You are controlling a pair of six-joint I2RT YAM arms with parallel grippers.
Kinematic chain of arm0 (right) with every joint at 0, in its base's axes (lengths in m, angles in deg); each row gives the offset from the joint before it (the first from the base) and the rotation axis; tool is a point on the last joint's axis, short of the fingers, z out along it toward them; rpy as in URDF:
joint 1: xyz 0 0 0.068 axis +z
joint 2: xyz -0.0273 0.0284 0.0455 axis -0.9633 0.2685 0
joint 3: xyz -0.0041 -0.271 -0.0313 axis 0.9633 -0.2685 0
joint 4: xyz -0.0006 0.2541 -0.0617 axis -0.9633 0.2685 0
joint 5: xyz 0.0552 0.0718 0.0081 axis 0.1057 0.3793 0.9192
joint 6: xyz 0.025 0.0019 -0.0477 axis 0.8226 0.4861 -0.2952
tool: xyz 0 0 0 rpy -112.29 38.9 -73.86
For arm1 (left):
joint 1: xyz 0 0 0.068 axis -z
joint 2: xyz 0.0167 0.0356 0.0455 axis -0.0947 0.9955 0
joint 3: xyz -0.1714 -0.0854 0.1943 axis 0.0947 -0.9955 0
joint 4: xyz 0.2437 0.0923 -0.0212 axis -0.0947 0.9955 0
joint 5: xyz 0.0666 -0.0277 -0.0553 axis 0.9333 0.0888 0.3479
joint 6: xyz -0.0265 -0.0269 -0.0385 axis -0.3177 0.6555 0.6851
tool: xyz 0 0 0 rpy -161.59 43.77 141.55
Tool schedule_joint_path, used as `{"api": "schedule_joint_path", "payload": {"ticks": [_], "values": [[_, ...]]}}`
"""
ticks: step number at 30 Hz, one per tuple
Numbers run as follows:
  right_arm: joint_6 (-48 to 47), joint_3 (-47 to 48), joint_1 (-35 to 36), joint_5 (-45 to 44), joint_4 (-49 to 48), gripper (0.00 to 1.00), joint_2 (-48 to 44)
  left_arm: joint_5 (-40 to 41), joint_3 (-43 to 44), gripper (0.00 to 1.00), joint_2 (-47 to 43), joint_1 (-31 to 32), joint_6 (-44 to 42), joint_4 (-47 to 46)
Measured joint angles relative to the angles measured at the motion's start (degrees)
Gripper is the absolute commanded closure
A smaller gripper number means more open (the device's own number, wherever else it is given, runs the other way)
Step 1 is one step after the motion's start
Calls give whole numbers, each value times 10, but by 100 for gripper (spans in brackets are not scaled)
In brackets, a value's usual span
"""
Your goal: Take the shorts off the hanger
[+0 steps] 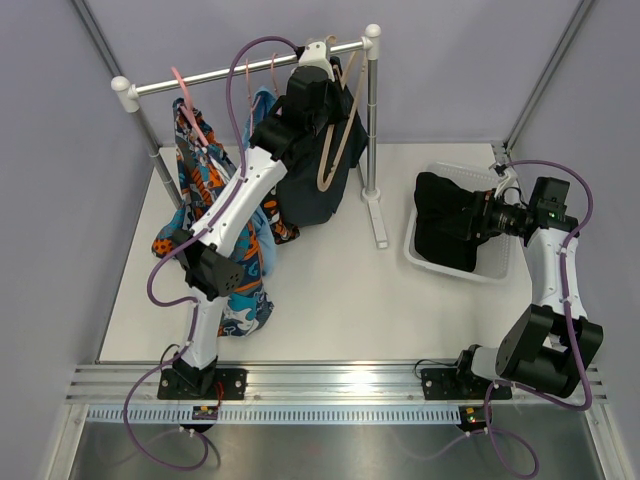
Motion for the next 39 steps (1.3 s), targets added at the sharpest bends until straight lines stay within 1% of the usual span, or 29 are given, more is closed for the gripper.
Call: {"api": "schedule_joint_path", "payload": {"ticks": [2, 3, 6, 7, 9, 10, 13, 14, 18, 21, 24, 28, 30, 33, 34, 36, 39], "values": [[0, 0, 0, 0, 0, 10, 0, -3, 0, 72, 0, 0, 2, -2], [0, 0, 0, 1, 0, 10, 0, -4, 0, 68, 0, 0, 4, -2], [-3, 0, 0, 1, 0, 9, 0, -11, 0, 62, 0, 0, 10, -5], [-5, 0, 0, 1, 2, 9, 0, -15, 0, 56, 0, 0, 10, -6], [-11, 0, 0, 1, 7, 9, 0, -22, 0, 49, -1, 0, 14, -8], [-17, 0, 0, 2, 10, 8, 0, -26, -2, 43, -3, 0, 15, -9], [-33, 0, 0, 7, 25, 8, 0, -39, -17, 36, -20, 2, 19, -5], [-39, 0, 0, 9, 31, 8, 0, -42, -25, 32, -28, 2, 19, -1], [-64, 9, 0, 12, 61, 5, 1, -51, -45, 27, -63, 2, 20, 18], [-105, 35, 1, 22, 102, 3, 2, -60, -56, 26, -94, 2, 19, 36], [-160, 76, 5, 35, 155, 2, 7, -73, -58, 26, -123, 2, 12, 54], [-203, 124, 20, 41, 210, 2, 14, -85, -71, 27, -169, 2, -7, 90], [-202, 136, 24, 38, 217, 2, 14, -85, -90, 28, -198, 2, -20, 107], [-173, 144, 27, 24, 203, 2, 13, -79, -116, 29, -237, 1, -41, 137], [-160, 144, 28, 19, 195, 2, 13, -75, -125, 33, -249, 0, -49, 144], [-135, 150, 29, 7, 181, 2, 13, -72, -134, 37, -265, -7, -61, 162], [-107, 162, 30, 0, 165, 2, 13, -75, -136, 46, -271, -29, -77, 176]]}}
